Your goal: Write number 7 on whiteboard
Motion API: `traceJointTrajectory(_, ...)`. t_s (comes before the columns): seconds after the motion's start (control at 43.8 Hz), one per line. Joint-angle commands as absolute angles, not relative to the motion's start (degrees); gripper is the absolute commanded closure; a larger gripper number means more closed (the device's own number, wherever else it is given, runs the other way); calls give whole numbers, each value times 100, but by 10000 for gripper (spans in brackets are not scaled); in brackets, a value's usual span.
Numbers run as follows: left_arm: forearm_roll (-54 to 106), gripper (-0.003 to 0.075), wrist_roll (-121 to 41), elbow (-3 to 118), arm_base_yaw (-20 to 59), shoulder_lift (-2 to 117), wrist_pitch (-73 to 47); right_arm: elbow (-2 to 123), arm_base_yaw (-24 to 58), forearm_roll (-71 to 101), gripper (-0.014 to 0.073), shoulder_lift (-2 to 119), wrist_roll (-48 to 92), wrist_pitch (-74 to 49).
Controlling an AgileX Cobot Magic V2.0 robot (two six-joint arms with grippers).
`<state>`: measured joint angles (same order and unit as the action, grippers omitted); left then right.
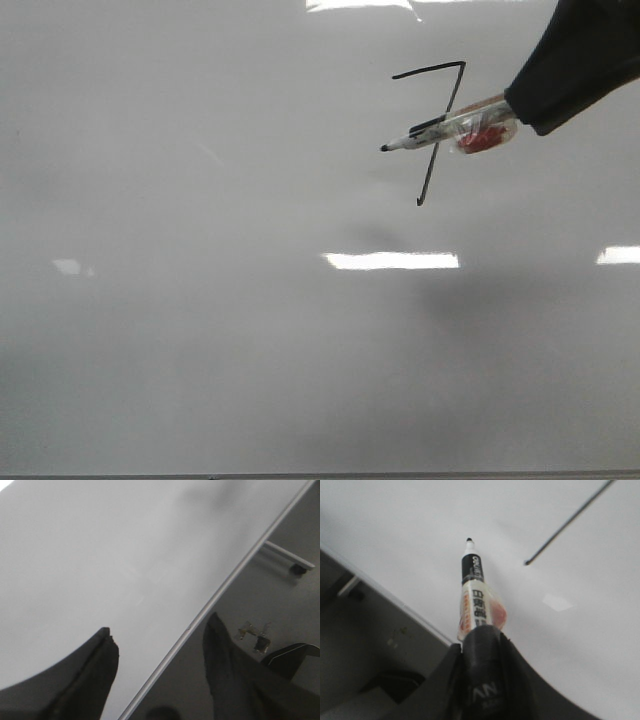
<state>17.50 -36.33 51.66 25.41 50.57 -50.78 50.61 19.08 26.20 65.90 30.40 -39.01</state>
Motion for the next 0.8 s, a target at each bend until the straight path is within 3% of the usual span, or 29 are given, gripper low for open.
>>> traceJointTrajectory(0.0, 2339, 283, -4150, 5321, 2832, 5056, -4711, 5241, 2202, 2698, 661, 6219, 3766, -4467)
traceJointTrajectory(0.137, 2667, 223, -4381, 5331, 3341, 5268, -4760, 5241, 2604, 2961, 661, 6004, 4584, -5343)
traceJointTrajectory(0.503, 2933, 223, -4843, 5788, 4721, 6524, -4748, 5241, 2872, 4178, 661, 5918, 5480, -5737)
traceJointTrajectory(0.777, 2933, 227, -4843, 6028, 5086, 7259, -4598, 5241, 2872, 4225, 661, 5918, 5480, -5684)
